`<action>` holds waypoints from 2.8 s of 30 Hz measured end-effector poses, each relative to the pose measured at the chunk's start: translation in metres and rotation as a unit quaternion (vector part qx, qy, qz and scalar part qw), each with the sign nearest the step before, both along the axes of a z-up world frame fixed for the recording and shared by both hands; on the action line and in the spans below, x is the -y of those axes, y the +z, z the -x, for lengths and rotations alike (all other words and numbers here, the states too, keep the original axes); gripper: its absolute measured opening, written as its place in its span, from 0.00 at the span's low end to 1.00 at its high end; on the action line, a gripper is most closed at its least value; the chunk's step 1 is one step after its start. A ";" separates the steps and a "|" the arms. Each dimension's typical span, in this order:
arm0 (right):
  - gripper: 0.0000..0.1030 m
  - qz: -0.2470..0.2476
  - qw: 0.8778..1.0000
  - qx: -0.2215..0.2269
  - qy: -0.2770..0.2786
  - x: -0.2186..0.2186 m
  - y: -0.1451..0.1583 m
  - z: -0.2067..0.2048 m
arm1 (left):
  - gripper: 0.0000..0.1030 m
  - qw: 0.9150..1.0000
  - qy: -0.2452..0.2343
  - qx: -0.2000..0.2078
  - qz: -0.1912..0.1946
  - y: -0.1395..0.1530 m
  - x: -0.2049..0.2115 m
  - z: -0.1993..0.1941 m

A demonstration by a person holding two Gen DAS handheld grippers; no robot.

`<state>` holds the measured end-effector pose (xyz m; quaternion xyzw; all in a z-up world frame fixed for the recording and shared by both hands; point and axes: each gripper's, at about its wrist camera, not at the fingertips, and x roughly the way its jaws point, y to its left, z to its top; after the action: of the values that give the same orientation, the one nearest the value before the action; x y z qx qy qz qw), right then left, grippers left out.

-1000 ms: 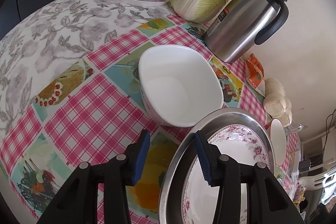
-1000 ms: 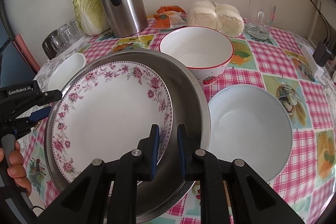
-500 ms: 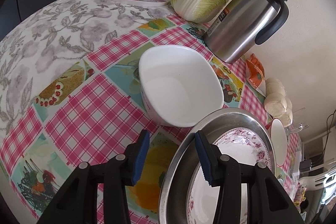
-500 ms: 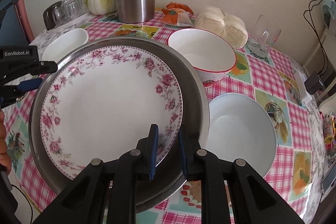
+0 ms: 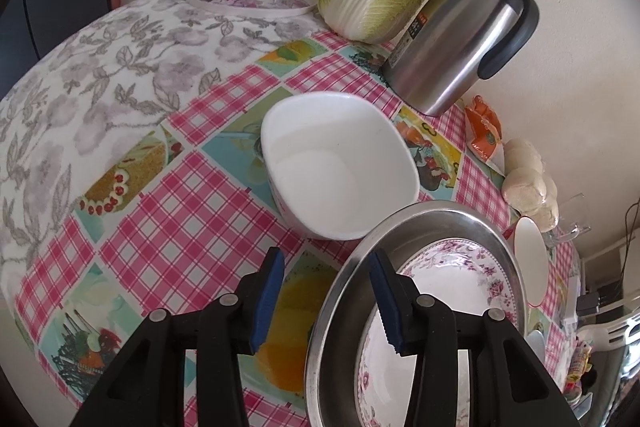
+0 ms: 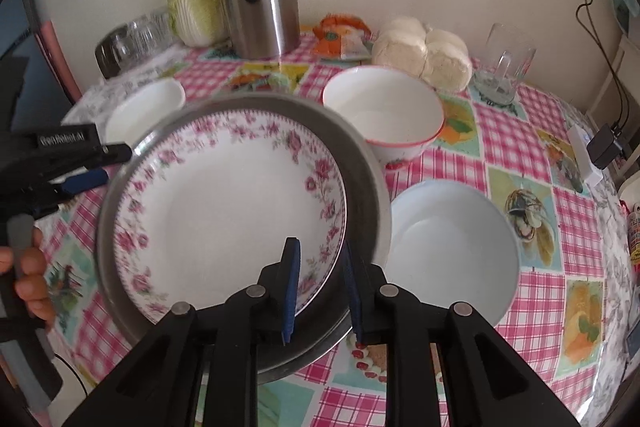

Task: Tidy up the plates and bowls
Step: 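Open both grippers to release the floral plate rim, then move both grippers toward the red-rimmed strawberry bowl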

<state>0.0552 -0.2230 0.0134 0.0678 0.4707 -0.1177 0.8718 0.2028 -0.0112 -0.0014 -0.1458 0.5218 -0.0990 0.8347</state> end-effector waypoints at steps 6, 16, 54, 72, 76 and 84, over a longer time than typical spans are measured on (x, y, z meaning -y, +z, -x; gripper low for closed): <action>0.22 -0.005 0.999 0.026 -0.033 0.014 0.019 0.010 | 0.59 0.998 -0.022 0.035 -0.040 0.027 0.005 0.008; 0.57 -0.028 0.995 0.017 -0.099 0.046 0.016 0.020 | 0.81 0.988 -0.078 0.062 -0.117 0.048 0.030 0.020; 0.96 -0.023 0.992 0.057 -0.108 0.084 0.006 0.044 | 1.00 0.976 -0.106 0.146 -0.120 0.052 0.099 0.041; 0.96 -0.061 0.983 0.093 -0.144 0.119 0.008 0.063 | 1.00 0.967 -0.122 0.187 -0.126 0.063 0.118 0.044; 0.96 -0.041 0.984 0.085 -0.151 0.127 0.018 0.062 | 1.00 0.955 -0.167 0.202 -0.136 0.076 0.135 0.043; 0.96 -0.036 0.988 0.099 -0.111 0.143 0.058 0.038 | 1.00 0.932 -0.236 0.231 -0.151 0.114 0.168 0.021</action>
<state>0.0172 -0.3657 0.0717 0.1617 0.3758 -0.1894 0.8926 0.1819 -0.1796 0.1124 0.1364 0.3430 -0.2441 0.8968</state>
